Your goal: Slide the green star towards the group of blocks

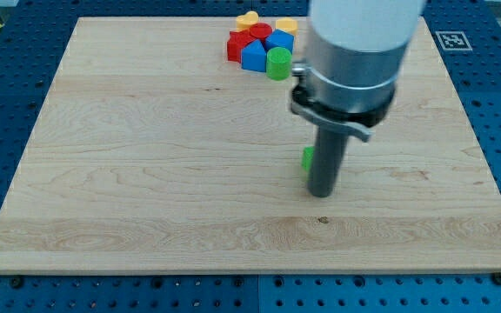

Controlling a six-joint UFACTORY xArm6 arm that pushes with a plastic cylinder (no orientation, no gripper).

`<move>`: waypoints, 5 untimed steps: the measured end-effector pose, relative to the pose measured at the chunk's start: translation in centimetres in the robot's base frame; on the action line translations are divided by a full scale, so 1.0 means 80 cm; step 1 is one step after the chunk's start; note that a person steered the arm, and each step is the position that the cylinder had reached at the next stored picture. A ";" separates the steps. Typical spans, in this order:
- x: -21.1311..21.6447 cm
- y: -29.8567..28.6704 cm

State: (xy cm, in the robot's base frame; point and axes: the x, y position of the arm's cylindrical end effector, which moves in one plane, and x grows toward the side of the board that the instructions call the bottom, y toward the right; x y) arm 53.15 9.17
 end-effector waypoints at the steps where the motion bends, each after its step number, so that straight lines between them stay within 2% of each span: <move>1: -0.010 0.034; 2: -0.036 0.037; 3: -0.038 0.034; 5: -0.016 -0.006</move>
State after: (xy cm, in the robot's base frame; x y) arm 51.84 8.69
